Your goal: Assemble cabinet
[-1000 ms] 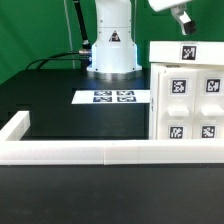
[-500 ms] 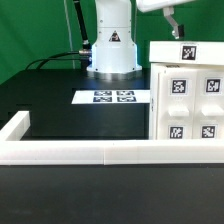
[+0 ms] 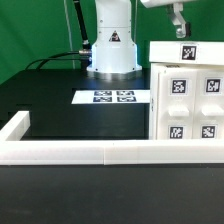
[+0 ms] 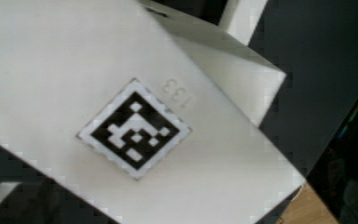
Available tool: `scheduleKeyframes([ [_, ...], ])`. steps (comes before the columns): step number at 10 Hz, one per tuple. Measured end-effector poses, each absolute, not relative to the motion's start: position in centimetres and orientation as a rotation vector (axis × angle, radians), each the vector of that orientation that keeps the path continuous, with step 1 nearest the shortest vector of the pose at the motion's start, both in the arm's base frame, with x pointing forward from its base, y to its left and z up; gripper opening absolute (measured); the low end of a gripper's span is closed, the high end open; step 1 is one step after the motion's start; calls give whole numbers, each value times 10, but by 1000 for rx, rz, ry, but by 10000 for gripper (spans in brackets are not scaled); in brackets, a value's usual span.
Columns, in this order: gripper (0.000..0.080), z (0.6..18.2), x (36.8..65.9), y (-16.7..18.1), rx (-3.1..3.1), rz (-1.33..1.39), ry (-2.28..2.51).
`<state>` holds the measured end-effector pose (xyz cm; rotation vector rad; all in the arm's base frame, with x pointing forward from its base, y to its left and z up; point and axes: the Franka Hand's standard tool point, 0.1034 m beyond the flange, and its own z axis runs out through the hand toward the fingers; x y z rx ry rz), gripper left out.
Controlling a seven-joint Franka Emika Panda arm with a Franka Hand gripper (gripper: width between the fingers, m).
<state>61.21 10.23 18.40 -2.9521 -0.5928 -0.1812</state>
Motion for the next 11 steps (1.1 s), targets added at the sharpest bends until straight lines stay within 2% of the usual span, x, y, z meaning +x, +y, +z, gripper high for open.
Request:
scheduleKeyframes([
  [6,797,173,610,93,-2775,-188,-1284],
  [11,797,156,605,86,-2746,-152,-1341],
])
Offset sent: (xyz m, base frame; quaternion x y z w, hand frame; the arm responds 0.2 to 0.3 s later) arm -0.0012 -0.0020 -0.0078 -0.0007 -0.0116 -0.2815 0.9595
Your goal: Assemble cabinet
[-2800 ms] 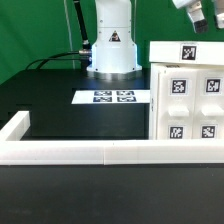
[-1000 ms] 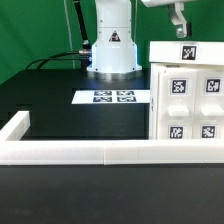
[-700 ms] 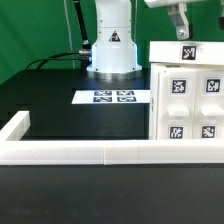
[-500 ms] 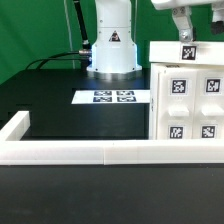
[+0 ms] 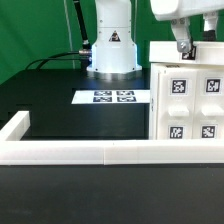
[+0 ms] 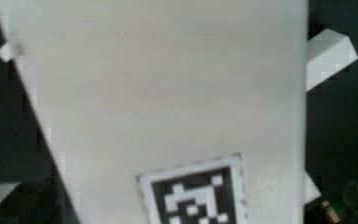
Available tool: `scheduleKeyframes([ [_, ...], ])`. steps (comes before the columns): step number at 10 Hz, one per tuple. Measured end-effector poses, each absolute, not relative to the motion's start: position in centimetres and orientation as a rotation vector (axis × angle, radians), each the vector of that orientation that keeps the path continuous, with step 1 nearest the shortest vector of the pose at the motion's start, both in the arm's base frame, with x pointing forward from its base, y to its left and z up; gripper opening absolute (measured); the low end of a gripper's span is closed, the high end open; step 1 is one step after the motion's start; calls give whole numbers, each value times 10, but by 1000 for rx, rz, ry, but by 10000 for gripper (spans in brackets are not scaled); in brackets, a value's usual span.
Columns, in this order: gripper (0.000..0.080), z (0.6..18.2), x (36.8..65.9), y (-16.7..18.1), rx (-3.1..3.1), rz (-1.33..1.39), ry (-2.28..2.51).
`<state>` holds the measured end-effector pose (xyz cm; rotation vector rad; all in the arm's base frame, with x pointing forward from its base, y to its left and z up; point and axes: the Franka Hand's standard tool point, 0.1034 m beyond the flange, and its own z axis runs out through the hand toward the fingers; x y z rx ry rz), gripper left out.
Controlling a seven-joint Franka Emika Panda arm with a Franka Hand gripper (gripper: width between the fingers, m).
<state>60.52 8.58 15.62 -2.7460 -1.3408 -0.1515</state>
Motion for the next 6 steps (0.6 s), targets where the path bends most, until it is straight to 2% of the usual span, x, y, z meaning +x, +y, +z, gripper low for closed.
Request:
scheduleKeyframes([
  [4,797,152,604,82,-2748,-141,-1333],
  [6,552,152,604,82,-2775,-139,-1272],
])
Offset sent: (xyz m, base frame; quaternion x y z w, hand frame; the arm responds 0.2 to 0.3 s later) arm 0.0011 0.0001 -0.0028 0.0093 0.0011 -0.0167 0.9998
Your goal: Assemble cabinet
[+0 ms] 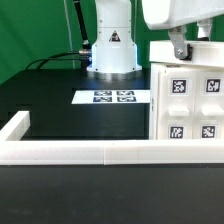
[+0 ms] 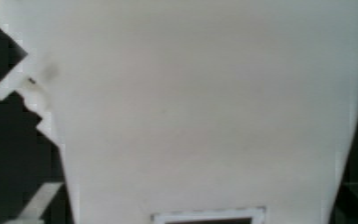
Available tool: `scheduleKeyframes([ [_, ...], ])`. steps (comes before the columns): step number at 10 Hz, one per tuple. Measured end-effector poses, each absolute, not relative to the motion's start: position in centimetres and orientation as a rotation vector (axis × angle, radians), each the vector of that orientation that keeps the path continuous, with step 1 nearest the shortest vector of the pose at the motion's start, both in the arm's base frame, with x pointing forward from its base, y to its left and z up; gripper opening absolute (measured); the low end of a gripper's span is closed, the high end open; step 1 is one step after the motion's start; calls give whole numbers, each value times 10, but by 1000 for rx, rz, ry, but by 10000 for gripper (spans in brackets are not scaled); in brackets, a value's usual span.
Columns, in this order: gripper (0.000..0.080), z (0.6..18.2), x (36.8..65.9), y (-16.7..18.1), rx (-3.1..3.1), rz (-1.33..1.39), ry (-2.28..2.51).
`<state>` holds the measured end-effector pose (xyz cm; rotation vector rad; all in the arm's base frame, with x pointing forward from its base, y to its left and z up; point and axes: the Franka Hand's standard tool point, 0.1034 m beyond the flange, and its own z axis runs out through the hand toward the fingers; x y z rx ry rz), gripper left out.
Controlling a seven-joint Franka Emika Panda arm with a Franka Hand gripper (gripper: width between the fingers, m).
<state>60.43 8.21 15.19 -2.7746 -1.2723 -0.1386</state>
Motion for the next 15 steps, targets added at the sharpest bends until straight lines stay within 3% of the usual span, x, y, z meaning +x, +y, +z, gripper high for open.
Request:
scheduleKeyframes([
  [3,557,152,604,82,-2834,-131,-1119],
  [15,558,151,607,84,-2938,-146,577],
])
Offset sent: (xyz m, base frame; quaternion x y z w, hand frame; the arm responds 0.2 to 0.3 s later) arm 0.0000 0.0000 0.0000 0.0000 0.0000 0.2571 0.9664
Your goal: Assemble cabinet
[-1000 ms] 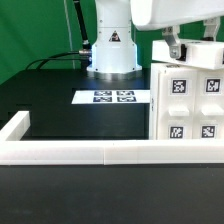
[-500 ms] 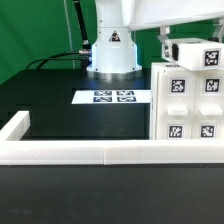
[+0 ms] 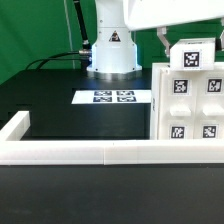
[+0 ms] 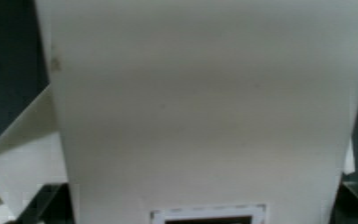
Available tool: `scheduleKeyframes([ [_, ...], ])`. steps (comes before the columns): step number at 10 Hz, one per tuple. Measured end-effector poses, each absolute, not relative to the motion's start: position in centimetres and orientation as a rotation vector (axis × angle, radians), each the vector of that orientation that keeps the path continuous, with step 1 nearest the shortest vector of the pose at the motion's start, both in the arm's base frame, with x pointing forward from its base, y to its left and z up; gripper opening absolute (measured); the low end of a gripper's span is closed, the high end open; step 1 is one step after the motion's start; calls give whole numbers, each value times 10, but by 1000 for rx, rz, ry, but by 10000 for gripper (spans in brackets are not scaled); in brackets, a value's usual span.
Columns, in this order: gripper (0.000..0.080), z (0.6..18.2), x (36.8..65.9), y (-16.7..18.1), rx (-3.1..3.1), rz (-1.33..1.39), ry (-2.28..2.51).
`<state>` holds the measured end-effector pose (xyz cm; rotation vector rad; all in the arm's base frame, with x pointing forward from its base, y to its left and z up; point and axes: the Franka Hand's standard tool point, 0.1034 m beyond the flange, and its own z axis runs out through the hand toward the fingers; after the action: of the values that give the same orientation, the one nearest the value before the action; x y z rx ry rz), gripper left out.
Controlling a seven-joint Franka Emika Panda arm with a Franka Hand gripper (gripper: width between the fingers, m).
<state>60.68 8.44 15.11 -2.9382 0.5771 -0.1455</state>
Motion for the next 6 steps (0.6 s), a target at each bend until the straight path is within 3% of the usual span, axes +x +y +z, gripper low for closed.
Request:
scheduleKeyframes([
  [6,558,151,607,83,-2791,-108,1040],
])
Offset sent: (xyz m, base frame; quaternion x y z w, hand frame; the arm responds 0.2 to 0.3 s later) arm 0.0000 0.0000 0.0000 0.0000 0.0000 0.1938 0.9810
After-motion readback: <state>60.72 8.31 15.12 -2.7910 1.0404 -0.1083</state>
